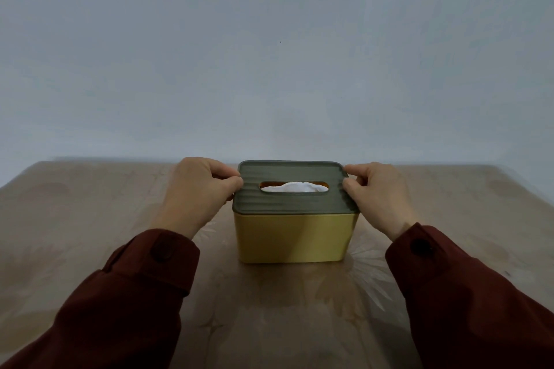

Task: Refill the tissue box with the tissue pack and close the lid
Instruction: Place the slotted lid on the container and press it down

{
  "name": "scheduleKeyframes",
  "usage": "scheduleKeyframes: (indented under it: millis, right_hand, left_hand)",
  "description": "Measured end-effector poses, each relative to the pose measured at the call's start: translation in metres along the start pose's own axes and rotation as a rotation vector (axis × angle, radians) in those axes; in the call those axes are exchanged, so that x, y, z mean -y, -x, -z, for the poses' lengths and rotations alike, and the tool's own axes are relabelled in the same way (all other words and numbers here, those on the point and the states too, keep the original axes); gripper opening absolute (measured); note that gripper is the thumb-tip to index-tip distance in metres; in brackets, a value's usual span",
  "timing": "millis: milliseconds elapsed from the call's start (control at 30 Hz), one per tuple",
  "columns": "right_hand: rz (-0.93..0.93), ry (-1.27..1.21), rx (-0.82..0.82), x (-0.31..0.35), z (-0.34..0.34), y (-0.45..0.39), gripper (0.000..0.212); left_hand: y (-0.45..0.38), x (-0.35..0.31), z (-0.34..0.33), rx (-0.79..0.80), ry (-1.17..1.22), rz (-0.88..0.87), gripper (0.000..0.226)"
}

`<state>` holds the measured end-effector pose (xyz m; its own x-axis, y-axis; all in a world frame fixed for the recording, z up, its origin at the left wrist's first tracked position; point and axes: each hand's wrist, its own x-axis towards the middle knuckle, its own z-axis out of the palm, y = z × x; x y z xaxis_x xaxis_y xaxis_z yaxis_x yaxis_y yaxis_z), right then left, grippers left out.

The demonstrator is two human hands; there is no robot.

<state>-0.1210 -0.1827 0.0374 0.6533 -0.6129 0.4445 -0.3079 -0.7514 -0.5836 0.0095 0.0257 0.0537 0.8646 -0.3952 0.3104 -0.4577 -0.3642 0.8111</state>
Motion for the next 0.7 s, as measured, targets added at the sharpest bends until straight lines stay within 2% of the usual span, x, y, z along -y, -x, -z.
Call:
scheduleKeyframes:
  millis: [400,700]
  right_hand:
    - [0.006,-0.005,-0.015,0.0,-0.0005,0.0007,0.026]
    - [0.036,-0.005,-0.006,0.0005,-0.0002,0.0025,0.028]
  left_hand:
    - [0.0013,0.0016,0.0007,0.003,0.003,0.014,0.019]
    - [0.003,0.0023,-0.0004,0.015,0.02,0.03,0.015]
